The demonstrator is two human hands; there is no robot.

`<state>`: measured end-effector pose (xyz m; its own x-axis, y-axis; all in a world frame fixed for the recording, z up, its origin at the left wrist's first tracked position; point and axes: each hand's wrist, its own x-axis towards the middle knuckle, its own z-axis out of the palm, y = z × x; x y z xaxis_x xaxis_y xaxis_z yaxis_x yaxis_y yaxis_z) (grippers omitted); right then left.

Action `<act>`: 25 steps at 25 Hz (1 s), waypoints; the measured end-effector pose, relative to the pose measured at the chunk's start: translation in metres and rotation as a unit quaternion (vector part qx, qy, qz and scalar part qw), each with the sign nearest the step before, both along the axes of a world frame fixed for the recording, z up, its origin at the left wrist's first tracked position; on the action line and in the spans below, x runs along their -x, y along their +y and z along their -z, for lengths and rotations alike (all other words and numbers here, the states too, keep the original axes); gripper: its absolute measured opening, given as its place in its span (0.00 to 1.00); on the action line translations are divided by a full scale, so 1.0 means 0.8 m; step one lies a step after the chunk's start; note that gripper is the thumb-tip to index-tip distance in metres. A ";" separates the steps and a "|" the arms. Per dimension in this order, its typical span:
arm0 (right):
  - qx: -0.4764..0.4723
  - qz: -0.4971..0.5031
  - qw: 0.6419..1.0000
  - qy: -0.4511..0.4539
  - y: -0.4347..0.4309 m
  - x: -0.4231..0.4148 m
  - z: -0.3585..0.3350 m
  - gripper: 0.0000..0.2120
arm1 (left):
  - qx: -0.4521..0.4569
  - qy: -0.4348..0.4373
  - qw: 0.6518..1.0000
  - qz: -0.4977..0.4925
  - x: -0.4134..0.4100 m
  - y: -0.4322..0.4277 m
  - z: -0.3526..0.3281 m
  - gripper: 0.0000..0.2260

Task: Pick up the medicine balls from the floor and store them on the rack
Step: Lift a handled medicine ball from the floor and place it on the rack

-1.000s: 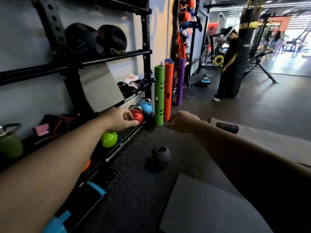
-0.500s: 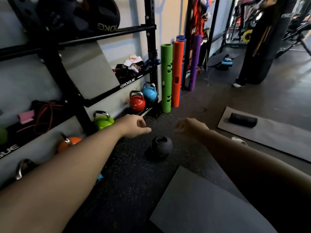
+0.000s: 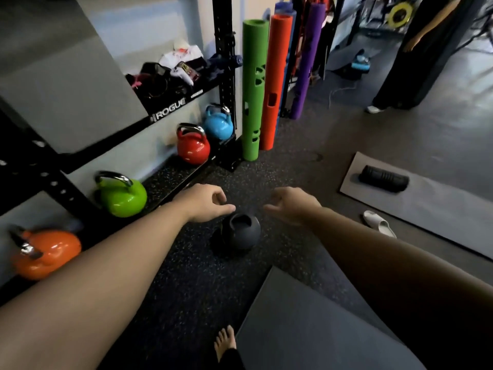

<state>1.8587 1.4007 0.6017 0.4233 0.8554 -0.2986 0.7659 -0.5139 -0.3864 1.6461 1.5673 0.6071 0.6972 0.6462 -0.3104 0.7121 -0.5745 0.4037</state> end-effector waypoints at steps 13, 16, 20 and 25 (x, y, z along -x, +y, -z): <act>0.080 -0.115 0.989 0.056 0.347 -0.189 0.111 0.14 | 0.096 0.059 0.985 -0.131 -0.115 0.265 0.107 0.24; 0.131 -0.163 0.973 0.095 0.413 -0.225 0.204 0.16 | 0.119 0.077 0.971 -0.192 -0.135 0.293 0.177 0.27; 0.231 -0.212 0.942 0.116 0.480 -0.274 0.408 0.22 | 0.155 0.096 0.952 -0.246 -0.172 0.338 0.344 0.28; 0.275 -0.232 0.930 0.081 0.532 -0.279 0.662 0.36 | 0.240 0.110 0.928 -0.262 -0.190 0.321 0.601 0.26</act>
<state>2.0822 1.8260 0.0722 -0.0417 0.6341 -0.7721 0.9087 -0.2973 -0.2932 1.7980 1.8244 0.1265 0.2128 0.6294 -0.7473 0.9384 0.0814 0.3358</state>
